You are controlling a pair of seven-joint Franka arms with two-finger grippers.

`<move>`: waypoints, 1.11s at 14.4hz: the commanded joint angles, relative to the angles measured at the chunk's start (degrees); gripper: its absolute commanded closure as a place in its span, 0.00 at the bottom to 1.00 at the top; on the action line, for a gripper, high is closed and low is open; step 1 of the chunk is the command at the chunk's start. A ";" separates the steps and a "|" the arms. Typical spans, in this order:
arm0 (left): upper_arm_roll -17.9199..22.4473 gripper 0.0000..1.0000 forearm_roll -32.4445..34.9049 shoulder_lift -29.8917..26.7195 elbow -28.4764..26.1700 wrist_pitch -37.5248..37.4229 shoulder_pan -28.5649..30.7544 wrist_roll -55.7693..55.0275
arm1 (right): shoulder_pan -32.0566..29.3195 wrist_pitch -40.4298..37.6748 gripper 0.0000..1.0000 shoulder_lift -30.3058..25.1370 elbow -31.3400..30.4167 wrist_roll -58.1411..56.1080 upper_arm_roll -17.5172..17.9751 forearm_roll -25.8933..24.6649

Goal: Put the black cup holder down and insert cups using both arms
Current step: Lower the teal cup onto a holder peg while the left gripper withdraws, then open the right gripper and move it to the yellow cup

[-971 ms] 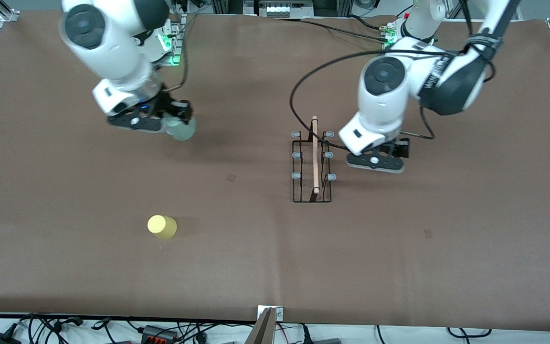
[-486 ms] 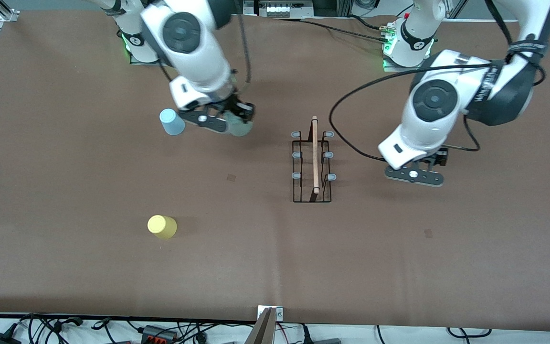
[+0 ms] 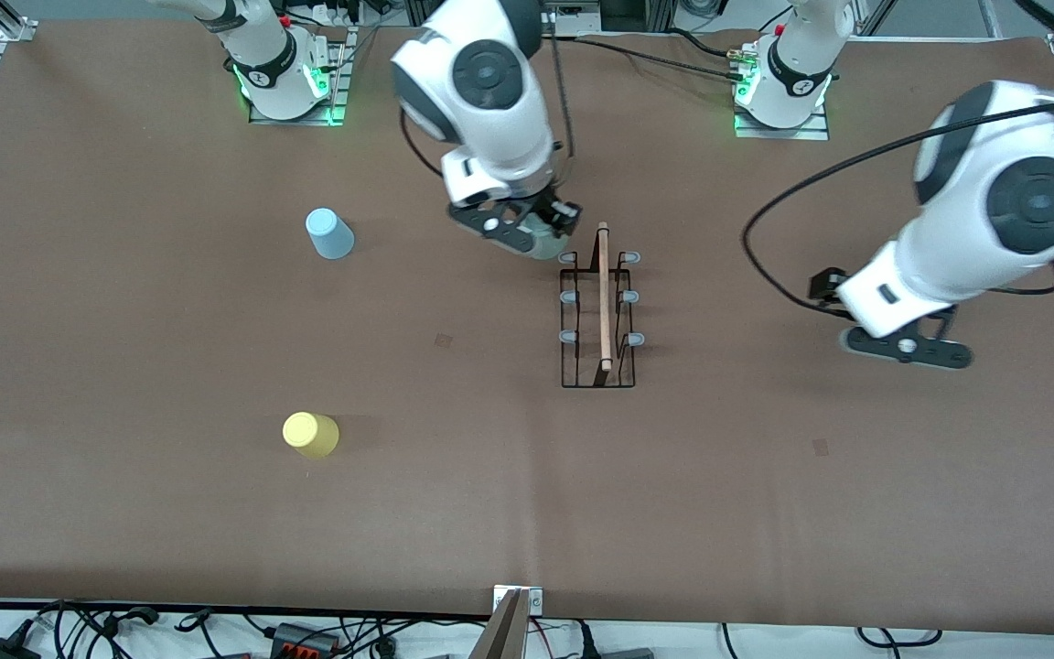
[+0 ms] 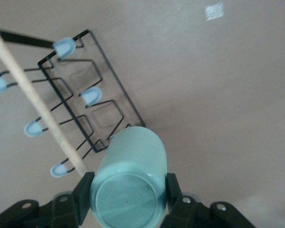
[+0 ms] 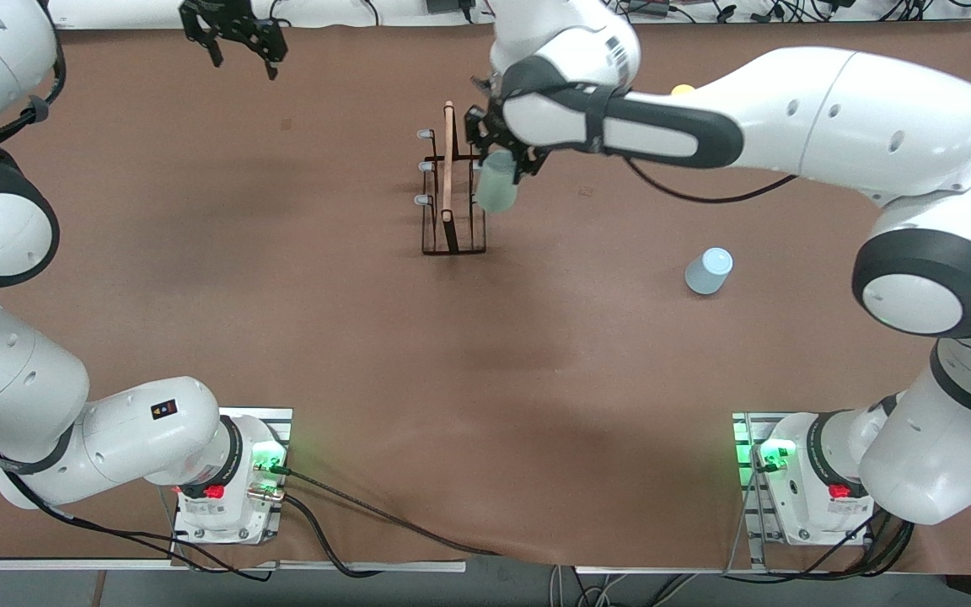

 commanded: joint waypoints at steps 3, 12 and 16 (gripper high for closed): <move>-0.13 0.00 -1.09 0.28 5.67 -5.95 0.95 3.90 | 2.39 3.31 1.00 4.36 2.64 2.27 -0.55 -3.06; -0.57 0.00 -1.27 0.11 8.06 -14.66 2.89 6.89 | 2.57 3.24 0.00 5.68 2.73 1.05 -0.81 -4.29; -3.12 0.00 -2.85 0.02 8.31 -18.53 2.45 6.27 | -1.10 -0.80 0.00 1.21 2.21 -4.81 -2.30 -4.03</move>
